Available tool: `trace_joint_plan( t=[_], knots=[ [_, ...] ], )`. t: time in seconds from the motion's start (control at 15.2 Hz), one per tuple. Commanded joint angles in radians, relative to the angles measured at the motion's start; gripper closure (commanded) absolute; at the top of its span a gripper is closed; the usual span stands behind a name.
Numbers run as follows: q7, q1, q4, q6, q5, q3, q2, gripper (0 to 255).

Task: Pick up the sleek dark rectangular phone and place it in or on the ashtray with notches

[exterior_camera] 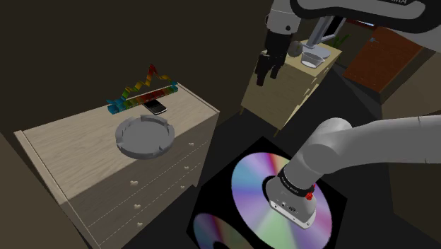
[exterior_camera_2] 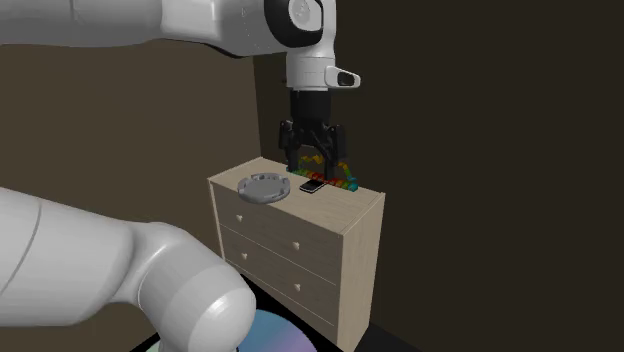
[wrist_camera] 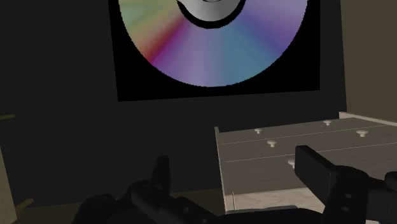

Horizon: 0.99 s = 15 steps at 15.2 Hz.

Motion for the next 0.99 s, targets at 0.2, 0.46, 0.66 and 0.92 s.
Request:
trace_joint_plan(
  t=[0.2, 0.46, 0.66, 0.92],
  knots=[
    [0.015, 0.015, 0.005, 0.089, 0.024, 0.019, 0.087, 0],
    [0.032, 0.033, 0.030, 0.199, 0.051, 0.046, 0.213, 0],
    [0.044, 0.046, 0.062, 0.275, 0.067, 0.066, 0.312, 0],
    [0.059, 0.061, 0.121, 0.364, 0.081, 0.092, 0.449, 0]
  ],
)
